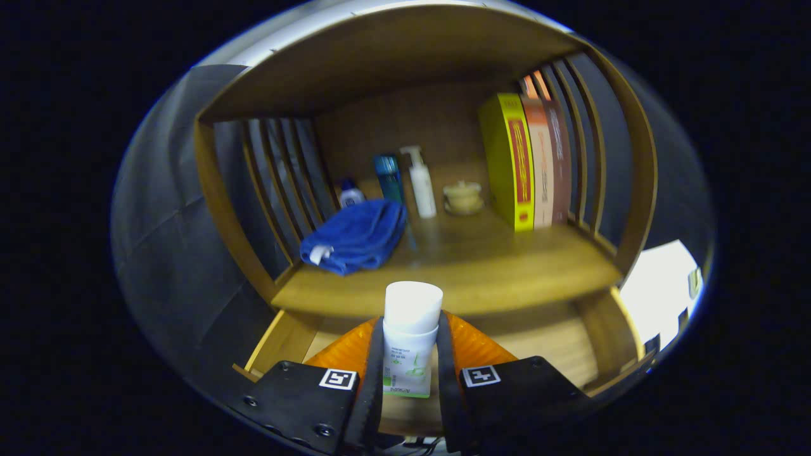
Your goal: Pull open the drawer, take out the items inside it, and place them on the countertop above the cabinet.
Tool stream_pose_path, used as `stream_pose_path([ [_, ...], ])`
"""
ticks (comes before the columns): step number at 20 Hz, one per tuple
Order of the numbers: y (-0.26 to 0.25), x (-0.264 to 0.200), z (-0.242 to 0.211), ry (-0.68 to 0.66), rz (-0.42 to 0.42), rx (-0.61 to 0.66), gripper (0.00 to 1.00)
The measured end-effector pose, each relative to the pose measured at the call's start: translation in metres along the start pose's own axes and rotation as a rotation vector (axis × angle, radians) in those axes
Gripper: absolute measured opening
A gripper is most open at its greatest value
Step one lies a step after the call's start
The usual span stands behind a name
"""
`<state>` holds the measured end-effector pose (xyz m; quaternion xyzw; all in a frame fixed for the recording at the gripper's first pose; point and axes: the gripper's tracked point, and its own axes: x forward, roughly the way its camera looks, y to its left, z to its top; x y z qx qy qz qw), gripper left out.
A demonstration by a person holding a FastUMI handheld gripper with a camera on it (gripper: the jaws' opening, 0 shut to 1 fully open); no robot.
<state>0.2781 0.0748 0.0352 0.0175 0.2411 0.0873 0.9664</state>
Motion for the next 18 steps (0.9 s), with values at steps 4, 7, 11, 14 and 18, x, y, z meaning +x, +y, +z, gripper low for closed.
stream_pose_path([
  [4, -0.012, 0.031, 0.05, 0.033, -0.041, -0.153, 0.47],
  [7, -0.004, 0.078, 0.062, 0.06, -0.016, -0.238, 0.47],
  [11, -0.011, 0.133, 0.045, 0.156, -0.035, -0.18, 0.47],
  [14, -0.023, 0.167, 0.043, 0.153, -0.056, -0.157, 0.47],
  [18, -0.022, 0.186, 0.027, 0.167, -0.056, -0.094, 0.47],
])
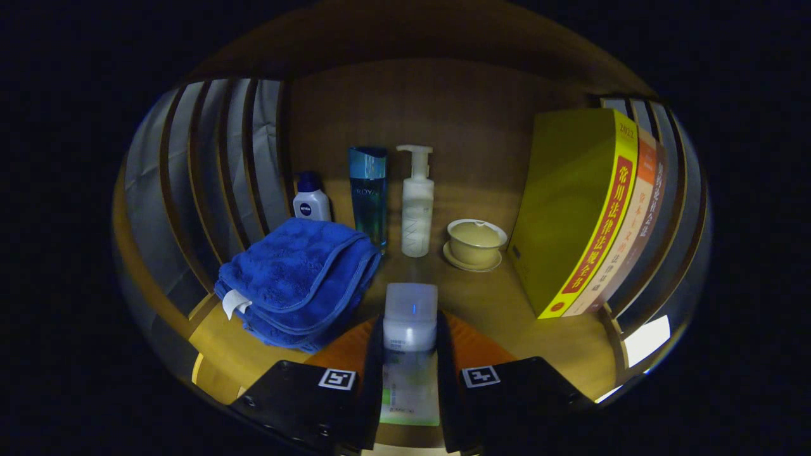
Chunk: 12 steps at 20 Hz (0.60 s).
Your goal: Pull open the drawer, take out the items inside it, and place them on the countertop above the cabinet.
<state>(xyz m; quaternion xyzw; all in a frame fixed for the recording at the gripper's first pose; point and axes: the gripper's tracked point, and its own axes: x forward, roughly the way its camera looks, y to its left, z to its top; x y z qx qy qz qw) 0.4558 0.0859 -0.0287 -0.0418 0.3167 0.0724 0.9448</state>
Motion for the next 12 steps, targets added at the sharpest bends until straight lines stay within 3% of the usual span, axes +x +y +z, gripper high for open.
stream_pose_path([
  [5, -0.003, 0.018, -0.019, 0.032, -0.015, 0.084, 0.47],
  [12, -0.003, 0.026, -0.025, 0.005, -0.033, 0.091, 0.51],
])
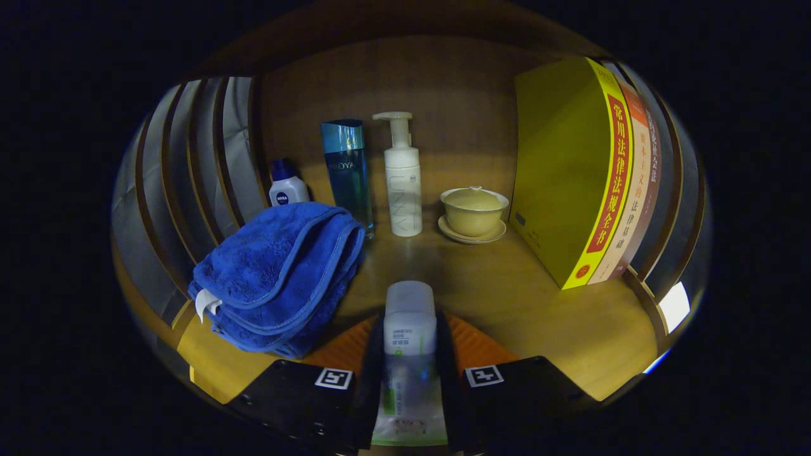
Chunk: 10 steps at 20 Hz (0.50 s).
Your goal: Pull open the drawer, take out the items inside it, and place them on the countertop above the cabinet.
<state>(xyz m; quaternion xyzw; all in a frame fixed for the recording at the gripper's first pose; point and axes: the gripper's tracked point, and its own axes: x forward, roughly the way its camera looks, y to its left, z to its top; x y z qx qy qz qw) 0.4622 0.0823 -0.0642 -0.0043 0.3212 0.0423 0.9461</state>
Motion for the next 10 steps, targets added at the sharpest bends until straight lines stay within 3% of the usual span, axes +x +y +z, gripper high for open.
stream_pose_path([
  [7, -0.0029, -0.0012, 0.0004, -0.031, -0.023, -0.018, 0.65],
  [10, -0.0009, -0.0058, 0.0025, -0.047, -0.014, -0.013, 0.92],
])
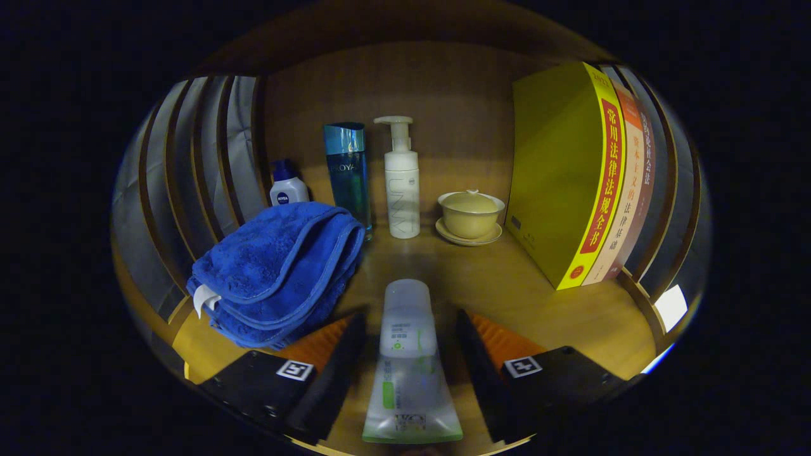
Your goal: Pull open the drawer, take out the items inside it, and place them on the countertop above the cabinet.
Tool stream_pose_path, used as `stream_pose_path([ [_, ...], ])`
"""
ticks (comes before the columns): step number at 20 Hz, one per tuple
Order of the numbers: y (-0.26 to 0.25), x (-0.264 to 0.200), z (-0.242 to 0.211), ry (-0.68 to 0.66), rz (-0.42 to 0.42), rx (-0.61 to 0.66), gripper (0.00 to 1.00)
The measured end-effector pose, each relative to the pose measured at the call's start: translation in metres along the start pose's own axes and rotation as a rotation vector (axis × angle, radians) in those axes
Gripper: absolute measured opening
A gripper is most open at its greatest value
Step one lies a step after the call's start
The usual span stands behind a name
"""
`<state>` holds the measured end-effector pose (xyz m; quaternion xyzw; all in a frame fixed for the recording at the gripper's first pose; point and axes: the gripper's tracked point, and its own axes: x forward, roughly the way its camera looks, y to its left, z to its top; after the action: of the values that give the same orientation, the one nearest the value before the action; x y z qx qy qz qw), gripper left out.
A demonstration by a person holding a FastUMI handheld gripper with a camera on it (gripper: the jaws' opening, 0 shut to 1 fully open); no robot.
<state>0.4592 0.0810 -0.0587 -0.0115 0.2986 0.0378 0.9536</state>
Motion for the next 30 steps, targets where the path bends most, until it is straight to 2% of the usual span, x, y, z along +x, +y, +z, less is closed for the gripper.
stream_pose_path([
  [1, -0.002, -0.003, 0.003, -0.014, -0.008, 0.001, 1.0],
  [5, 0.002, -0.05, 0.033, -0.118, -0.009, 0.016, 1.0],
  [9, 0.027, -0.128, 0.054, -0.247, 0.078, 0.031, 0.99],
  [12, 0.032, -0.177, 0.05, -0.291, 0.1, 0.009, 0.99],
  [18, 0.035, -0.243, 0.01, -0.385, 0.095, -0.022, 0.99],
  [22, 0.038, -0.271, -0.029, -0.418, 0.119, 0.019, 0.99],
  [30, 0.014, -0.324, -0.072, -0.55, 0.039, 0.038, 0.99],
])
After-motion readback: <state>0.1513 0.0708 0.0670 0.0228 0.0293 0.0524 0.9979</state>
